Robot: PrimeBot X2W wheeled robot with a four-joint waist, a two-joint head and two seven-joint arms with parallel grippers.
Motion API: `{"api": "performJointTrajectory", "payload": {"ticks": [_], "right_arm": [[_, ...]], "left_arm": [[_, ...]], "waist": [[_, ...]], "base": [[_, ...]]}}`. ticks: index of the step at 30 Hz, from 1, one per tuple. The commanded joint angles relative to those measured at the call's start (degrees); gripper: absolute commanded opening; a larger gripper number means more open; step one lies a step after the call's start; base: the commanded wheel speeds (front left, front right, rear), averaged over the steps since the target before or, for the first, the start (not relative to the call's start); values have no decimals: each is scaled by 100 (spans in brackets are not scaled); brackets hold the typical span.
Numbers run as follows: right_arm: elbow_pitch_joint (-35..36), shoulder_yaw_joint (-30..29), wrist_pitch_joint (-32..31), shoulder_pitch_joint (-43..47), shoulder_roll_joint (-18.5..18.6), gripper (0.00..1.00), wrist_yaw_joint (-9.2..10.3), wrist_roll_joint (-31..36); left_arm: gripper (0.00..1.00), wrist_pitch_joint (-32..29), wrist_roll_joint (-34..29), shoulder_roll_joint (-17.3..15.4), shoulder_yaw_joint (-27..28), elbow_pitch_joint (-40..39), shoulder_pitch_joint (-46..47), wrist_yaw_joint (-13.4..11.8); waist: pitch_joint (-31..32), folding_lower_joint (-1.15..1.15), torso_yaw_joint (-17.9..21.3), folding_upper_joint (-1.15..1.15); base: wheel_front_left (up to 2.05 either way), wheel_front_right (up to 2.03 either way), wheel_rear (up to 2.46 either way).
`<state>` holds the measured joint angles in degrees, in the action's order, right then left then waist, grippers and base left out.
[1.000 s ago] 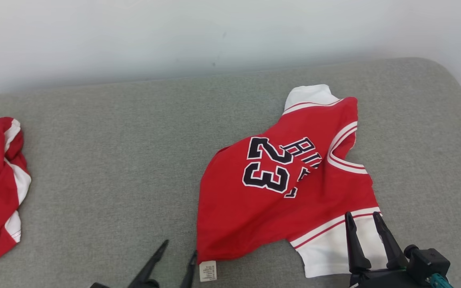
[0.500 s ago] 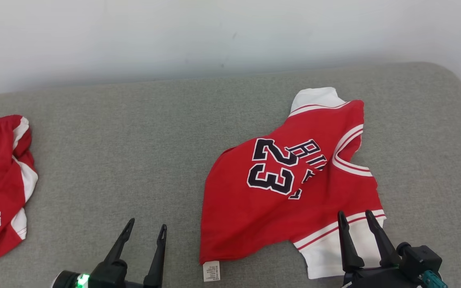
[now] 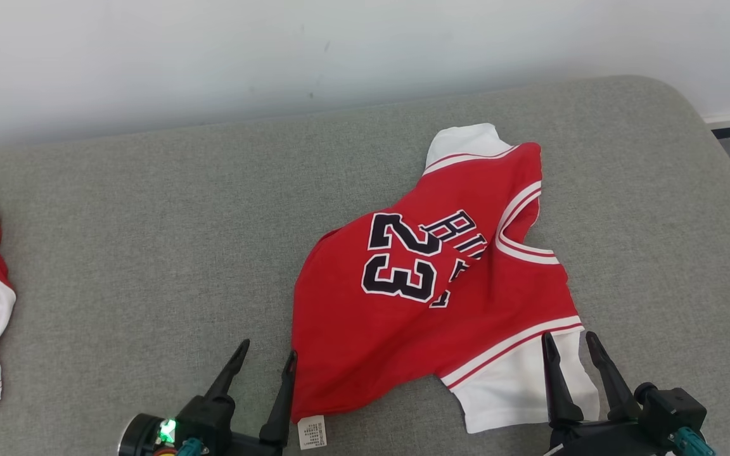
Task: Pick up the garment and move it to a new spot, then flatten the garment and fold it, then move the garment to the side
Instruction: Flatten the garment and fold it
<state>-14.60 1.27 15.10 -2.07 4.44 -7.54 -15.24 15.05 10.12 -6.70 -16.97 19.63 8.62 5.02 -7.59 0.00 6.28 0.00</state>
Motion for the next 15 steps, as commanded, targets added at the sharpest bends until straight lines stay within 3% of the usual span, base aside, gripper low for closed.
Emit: {"api": "performJointTrajectory", "payload": {"ticks": [1, 9, 15], "right_arm": [[-10, -9, 8, -5, -9, 100, 11, -41], [-58, 197, 7, 32, 53, 100, 11, 77], [-333, 822, 6, -100, 246, 100, 11, 363]], "left_arm": [[100, 19, -38, 9, 50, -60, 14, -39], [100, 19, -163, 158, 518, -675, -342, -164], [100, 19, -198, 281, 1023, -1187, -724, -294]], "waist": [[-10, 0, 2, 0], [55, 0, -216, 0], [141, 0, -466, 0]], "base": [[0, 0, 0], [0, 0, 0], [0, 0, 0]]}}
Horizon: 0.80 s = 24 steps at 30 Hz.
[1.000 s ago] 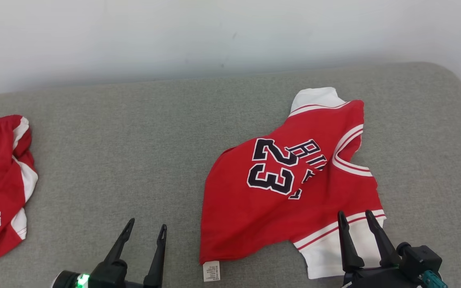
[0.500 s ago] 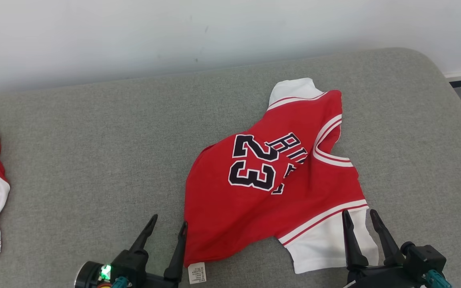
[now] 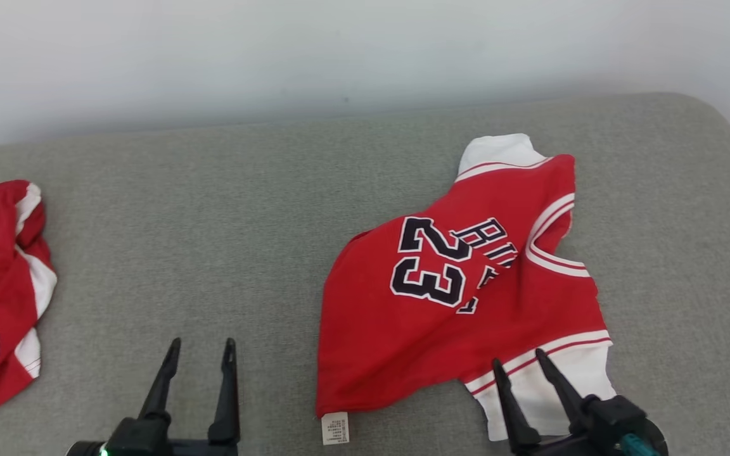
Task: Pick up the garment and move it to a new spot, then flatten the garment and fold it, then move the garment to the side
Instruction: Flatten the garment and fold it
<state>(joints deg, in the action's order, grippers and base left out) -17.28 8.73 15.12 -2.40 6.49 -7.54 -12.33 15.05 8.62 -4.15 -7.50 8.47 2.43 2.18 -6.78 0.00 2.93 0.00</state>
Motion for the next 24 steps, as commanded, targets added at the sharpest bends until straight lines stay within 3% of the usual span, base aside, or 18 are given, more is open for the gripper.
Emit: {"api": "performJointTrajectory", "payload": {"ticks": [1, 11, 17, 19, 20, 24], "right_arm": [[-137, 176, 4, -116, 83, 100, 11, 117], [-1213, 957, -133, -711, 534, 100, 11, 731], [-1953, 1283, -383, -1180, 610, 100, 11, 1084], [-2199, 1239, -400, -1312, 616, 24, 13, 1116], [-2278, 1130, -352, -1362, 611, 0, 13, 1072], [-2434, 608, -147, -1426, 655, 0, 13, 991]], "left_arm": [[100, 19, -42, 42, 148, -109, -159, -4], [100, 19, -101, 114, 412, -162, -362, 113], [100, 19, -35, 127, 426, -130, -362, 118], [100, 19, 0, 129, 380, -117, -349, 97], [100, 19, 19, 128, 363, -111, -346, 88], [100, 19, 73, 130, 331, -132, -379, 35]], "waist": [[72, 0, -170, 0], [120, 0, -490, 0], [95, 0, -570, 0], [94, 0, -597, 0], [96, 0, -604, 0], [99, 0, -592, 0]], "base": [[0, 0, 0], [0, 0, 0], [0, 0, 0], [0, 0, 0], [0, 0, 0], [0, 0, 0]]}}
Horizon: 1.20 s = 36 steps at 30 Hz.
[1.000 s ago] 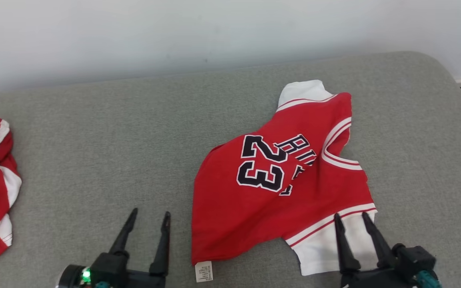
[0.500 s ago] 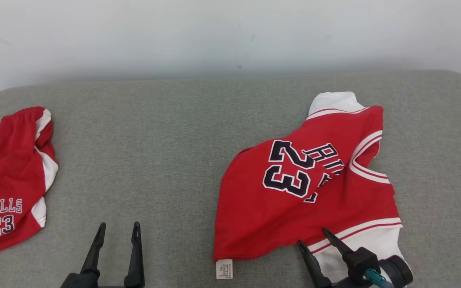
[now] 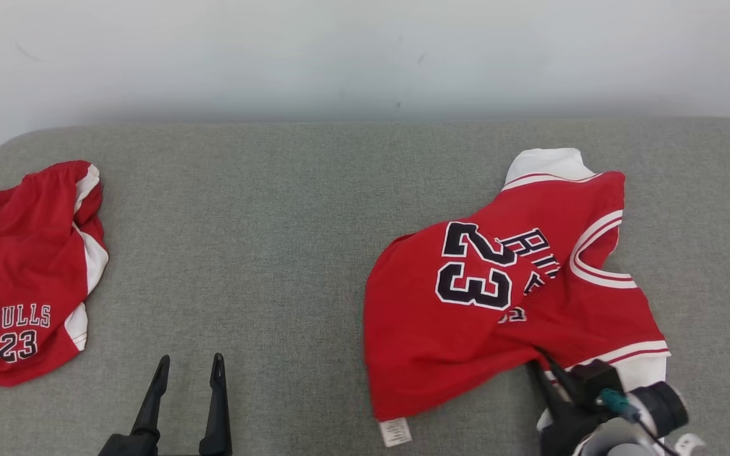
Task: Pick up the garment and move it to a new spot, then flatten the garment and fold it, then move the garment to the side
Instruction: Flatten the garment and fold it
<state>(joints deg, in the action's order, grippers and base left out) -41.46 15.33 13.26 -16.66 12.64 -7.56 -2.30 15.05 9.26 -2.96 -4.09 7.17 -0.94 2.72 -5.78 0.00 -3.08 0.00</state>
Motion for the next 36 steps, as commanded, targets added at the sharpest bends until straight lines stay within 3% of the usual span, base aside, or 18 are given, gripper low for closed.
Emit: {"api": "performJointTrajectory", "payload": {"ticks": [1, 8, 9, 10, 11, 22, 29, 36], "right_arm": [[-19, -176, 70, 22, 58, 0, 15, -34], [195, -957, 187, 320, 112, 0, 15, -173], [241, -914, 185, 369, 26, 8, 15, -283], [307, -851, 188, 392, -21, 84, 14, -393], [374, -789, 191, 408, 3, 100, 14, -416], [2336, -623, 199, 1301, 104, 100, 15, -803], [2851, -584, 199, 1502, 14, 100, 15, -862], [2873, -403, 200, 1296, -153, 100, 15, -847]], "left_arm": [[100, 19, 25, 11, -18, -1, -58, -11], [100, 19, 138, 11, -206, 57, -2, -2], [100, 19, 157, 11, -231, 76, 9, 0], [100, 19, 183, 12, -267, 104, 17, 5], [100, 19, 210, 10, -300, 134, 26, 12], [100, 19, 416, 9, -745, 771, 359, 225], [100, 18, 568, 9, -1199, 1225, 664, 363], [100, 18, 978, 4, -1721, 1817, 1063, 430]], "waist": [[-2, 0, 20, 0], [-60, 0, 146, 0], [-61, 0, 171, 0], [-61, 0, 192, 0], [-57, 0, 214, 0], [-52, 0, 518, 0], [-175, 0, 778, 0], [-331, 0, 1168, 0]], "base": [[0, 0, 0], [0, 0, 0], [0, 0, 0], [0, 0, 0], [0, 0, 0], [0, 0, 0], [0, 0, 0], [0, 0, 0]]}}
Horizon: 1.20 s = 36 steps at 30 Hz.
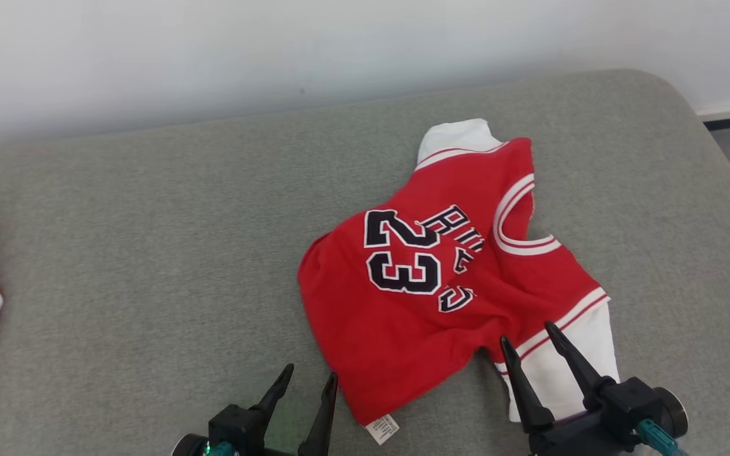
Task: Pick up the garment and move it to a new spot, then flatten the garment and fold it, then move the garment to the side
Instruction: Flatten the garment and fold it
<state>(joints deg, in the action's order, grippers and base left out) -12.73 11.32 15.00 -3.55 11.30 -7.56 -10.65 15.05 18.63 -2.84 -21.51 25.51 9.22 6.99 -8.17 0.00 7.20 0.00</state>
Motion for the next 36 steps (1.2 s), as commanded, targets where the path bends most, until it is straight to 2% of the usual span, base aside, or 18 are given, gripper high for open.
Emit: {"api": "performJointTrajectory", "payload": {"ticks": [1, 10, 11, 12, 13, 16, 22, 28, 36], "right_arm": [[-2, 27, 25, -41, -40, 100, 15, -11], [-24, -14, 25, -124, -136, 100, 15, 30], [-18, -18, 25, -130, -144, 100, 15, 34], [-7, -22, 25, -134, -150, 100, 15, 42], [7, -33, 25, -136, -152, 100, 15, 48], [59, -78, 25, -114, -149, 100, 14, 60], [86, -217, 20, 17, -186, 100, 15, 84], [24, -248, 17, 95, -238, 100, 15, 86], [-57, -305, 16, 108, -277, 100, 15, 67]], "left_arm": [[100, 19, 94, -8, 6, 61, 109, -1], [100, 19, 363, -10, -305, 914, 600, 26], [76, 18, 435, -7, -322, 1025, 661, 25], [32, 17, 480, -7, -353, 1114, 708, 26], [0, 15, 528, -5, -361, 1146, 770, 28], [0, 17, 613, -14, -250, 1039, 834, -79], [0, 18, 171, -46, 459, 340, 627, -337], [0, 18, -233, -131, 942, -314, 158, -313], [0, 19, -577, -147, 1119, -698, -406, -290]], "waist": [[-119, 0, 202, 0], [-234, 0, 513, 0], [-232, 0, 527, 0], [-228, 0, 538, 0], [-224, 0, 544, 0], [-199, 0, 514, 0], [-105, 0, 283, 0], [-26, 0, 35, 0], [31, 0, -113, 0]], "base": [[0, 0, 0], [0, 0, 0], [0, 0, 0], [0, 0, 0], [0, 0, 0], [0, 0, 0], [0, 0, 0], [0, 0, 0], [0, 0, 0]]}}
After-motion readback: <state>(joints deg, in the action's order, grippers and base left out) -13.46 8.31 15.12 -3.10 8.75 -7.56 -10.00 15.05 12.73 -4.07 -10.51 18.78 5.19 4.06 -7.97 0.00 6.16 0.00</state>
